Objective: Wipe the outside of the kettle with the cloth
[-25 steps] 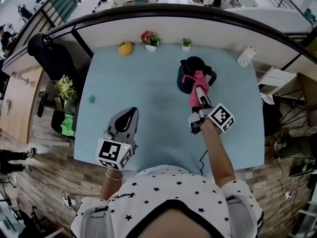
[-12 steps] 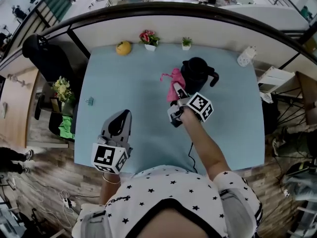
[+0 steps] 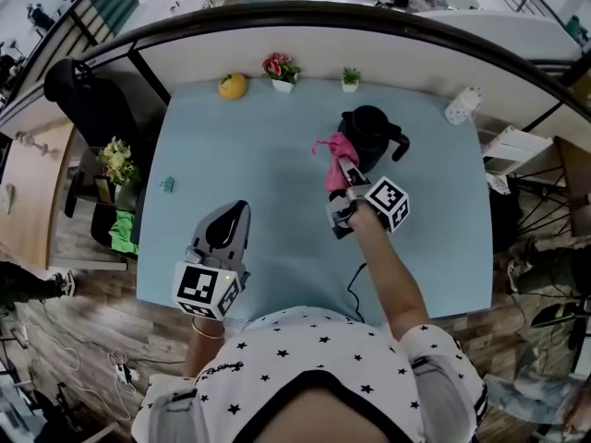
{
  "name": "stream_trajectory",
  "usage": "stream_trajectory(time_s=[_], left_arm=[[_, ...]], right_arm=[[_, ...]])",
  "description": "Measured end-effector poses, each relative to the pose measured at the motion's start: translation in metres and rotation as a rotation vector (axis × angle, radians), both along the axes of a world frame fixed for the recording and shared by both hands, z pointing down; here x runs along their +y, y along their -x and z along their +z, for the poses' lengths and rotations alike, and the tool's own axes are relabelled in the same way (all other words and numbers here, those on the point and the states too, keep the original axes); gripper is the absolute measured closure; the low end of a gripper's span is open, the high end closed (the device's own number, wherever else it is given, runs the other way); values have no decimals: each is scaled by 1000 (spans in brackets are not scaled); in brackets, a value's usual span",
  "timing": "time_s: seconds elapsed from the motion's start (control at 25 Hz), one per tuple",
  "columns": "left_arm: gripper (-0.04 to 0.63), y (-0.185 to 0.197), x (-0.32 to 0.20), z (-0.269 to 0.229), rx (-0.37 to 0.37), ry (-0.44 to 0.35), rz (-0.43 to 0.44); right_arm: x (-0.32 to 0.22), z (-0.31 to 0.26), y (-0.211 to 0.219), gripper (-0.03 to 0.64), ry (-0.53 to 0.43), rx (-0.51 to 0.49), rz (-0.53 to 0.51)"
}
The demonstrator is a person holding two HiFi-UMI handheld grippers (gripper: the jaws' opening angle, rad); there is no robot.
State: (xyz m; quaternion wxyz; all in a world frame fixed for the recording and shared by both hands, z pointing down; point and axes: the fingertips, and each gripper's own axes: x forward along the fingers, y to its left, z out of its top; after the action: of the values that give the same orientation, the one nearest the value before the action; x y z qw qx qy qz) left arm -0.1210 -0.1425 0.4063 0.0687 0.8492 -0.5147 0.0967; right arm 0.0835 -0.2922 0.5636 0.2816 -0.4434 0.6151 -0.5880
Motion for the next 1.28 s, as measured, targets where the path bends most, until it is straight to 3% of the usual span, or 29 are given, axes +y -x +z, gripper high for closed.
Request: stream_trajectory(time_s=[0.4,0.96,1.28], left_arm=[[565,-20,8,1,-9,7,27],[566,-25,4,5,-12,19,11],[565,-25,0,4,-7,13,10]], right_arm=[[22,0,-54,522,13,34,10],[5,12,-133,522,20,51,187],[1,13,-141,522,21,60,203]])
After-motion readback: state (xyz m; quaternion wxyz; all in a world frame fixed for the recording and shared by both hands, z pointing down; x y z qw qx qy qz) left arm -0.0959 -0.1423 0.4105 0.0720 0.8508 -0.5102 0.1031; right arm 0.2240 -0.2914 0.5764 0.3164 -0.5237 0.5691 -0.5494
